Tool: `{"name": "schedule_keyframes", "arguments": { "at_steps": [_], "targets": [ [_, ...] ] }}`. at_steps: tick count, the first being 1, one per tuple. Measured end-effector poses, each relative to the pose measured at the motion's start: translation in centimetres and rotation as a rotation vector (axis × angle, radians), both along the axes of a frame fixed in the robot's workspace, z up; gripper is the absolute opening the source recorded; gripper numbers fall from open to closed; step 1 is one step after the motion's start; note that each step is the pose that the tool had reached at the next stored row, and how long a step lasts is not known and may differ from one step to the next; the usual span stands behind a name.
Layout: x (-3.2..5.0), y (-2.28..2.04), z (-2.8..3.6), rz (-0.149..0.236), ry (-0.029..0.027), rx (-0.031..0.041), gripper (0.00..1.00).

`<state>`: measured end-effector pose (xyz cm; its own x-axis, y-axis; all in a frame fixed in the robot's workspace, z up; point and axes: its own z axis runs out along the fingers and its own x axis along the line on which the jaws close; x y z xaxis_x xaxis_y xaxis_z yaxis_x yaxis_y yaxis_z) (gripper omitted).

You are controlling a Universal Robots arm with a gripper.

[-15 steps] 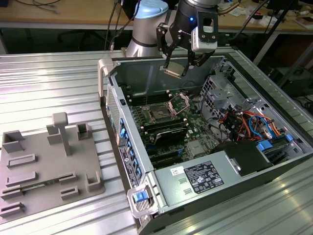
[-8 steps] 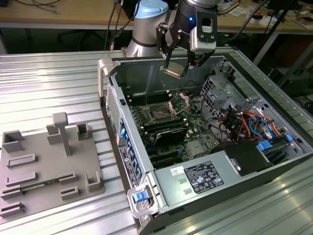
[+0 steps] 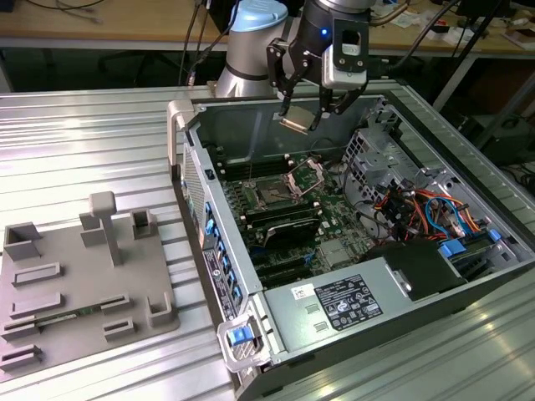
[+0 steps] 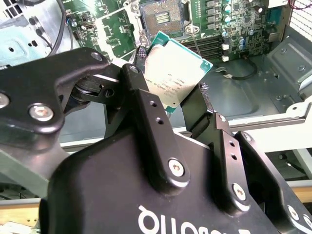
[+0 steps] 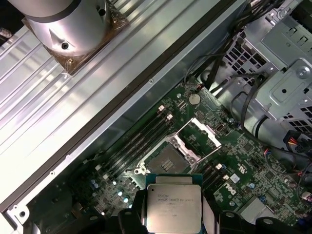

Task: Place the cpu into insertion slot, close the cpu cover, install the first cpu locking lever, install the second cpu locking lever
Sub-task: 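Place the cpu into insertion slot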

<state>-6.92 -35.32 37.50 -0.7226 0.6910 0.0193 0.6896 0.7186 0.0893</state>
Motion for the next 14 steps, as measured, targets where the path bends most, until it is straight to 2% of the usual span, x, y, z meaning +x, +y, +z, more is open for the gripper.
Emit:
{"name": "schedule_keyframes", "arguments": {
  "at_steps": [14],
  "targets": [
    [-0.42, 0.00, 0.00, -0.058, 0.0000, 0.0000, 0.55]
  ]
}}
